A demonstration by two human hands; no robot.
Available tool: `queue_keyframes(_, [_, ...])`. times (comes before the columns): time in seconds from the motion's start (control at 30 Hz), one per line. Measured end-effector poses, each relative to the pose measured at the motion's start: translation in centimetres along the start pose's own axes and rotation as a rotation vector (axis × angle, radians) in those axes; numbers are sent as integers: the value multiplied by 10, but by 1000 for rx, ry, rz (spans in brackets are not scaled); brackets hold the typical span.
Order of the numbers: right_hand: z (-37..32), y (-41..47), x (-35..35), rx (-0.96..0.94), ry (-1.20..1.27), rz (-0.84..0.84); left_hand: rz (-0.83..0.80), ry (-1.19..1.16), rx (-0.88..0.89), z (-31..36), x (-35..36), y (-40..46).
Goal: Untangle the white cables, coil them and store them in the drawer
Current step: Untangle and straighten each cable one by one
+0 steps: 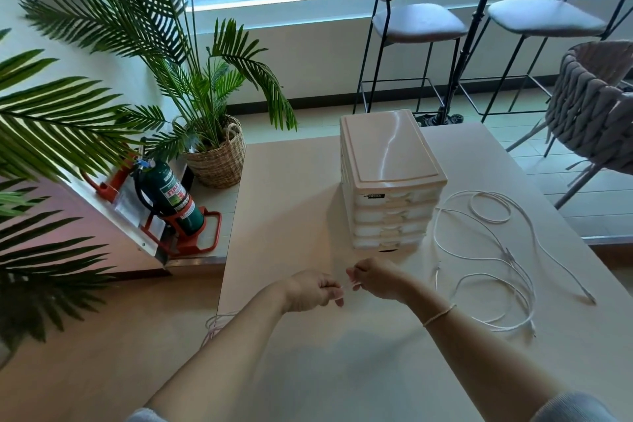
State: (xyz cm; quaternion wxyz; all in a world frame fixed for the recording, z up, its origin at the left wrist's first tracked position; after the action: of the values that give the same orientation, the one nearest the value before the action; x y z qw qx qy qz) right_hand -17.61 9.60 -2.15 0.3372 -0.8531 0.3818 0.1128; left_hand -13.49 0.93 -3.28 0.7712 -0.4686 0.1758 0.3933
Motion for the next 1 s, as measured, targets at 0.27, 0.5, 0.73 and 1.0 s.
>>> queue_keyframes(0.27, [-13,-19,21,-67,-32,-117,99,-40,-30,-22,-13,-6])
queue_keyframes(0.5, [4,-18,31,50,155,-261,149,-76,-20,-17,-17,-4])
queue_keyframes(0.73, [-5,-2,-1,-128,-95,-94,38,-58,39,1,-5,-11])
queue_keyframes(1.0, [13,-12,16,25,128,-211,130,15,-42,-19,-18,-10])
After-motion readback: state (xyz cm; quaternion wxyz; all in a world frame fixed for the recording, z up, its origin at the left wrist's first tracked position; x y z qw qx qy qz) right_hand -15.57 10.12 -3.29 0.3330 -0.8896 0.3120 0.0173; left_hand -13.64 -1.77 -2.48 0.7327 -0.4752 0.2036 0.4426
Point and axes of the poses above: each hand's wrist, its own y-axis towards the middle knuckle, its own x-axis out of the palm, z = x × y, the point moved 10 cm from there along y, towards the middle knuckle, and after that the axes turned 13 degrees about y, right-handed, at the moved point
